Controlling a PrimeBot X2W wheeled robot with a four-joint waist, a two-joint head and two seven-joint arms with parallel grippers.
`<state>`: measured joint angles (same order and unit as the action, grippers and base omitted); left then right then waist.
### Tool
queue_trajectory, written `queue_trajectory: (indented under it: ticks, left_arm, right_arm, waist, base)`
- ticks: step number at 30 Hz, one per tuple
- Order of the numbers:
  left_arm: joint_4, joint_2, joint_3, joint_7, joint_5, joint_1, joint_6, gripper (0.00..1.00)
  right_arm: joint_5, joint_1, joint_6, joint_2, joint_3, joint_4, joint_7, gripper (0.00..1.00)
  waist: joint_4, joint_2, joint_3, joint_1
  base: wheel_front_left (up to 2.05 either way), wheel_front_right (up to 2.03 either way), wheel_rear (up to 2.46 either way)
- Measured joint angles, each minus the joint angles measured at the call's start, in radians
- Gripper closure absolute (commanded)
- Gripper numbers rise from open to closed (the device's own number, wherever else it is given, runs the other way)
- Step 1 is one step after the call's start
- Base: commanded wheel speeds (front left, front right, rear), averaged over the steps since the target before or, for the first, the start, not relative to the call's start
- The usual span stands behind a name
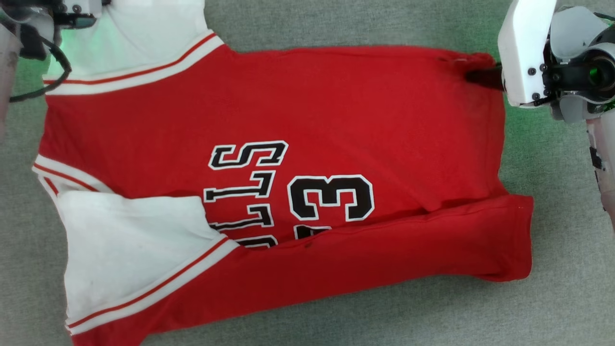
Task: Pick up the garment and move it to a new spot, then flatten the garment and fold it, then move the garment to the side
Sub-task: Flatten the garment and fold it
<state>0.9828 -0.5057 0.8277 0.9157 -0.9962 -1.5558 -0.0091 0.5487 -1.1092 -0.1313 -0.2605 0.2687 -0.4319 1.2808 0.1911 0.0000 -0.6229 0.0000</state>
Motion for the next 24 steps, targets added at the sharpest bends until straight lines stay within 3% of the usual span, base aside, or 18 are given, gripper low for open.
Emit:
queue_trajectory:
  ticks: [6,15,24]
  left_arm:
    - [0.049,0.018,0.003,-0.012,-0.006,0.001,-0.016,1.00]
    - [0.106,0.049,-0.002,-0.072,-0.017,0.025,-0.044,1.00]
    - [0.117,0.078,0.001,-0.080,-0.039,0.052,-0.080,1.00]
  right_arm:
    - [-0.024,-0.002,0.000,0.011,-0.033,-0.035,0.006,1.00]
    - [-0.069,-0.001,0.000,0.009,-0.061,-0.067,-0.175,1.00]
    - [0.023,0.073,0.000,-0.072,0.029,-0.049,-0.287,1.00]
  waist:
    - [-0.008,0.0000,0.024,0.0000]
    - [-0.025,0.0000,0.075,0.0000]
    - [-0.060,0.0000,0.177,0.0000]
  base:
    - [0.00,0.00,0.00]
    - [0.00,0.00,0.00]
    - [0.00,0.00,0.00]
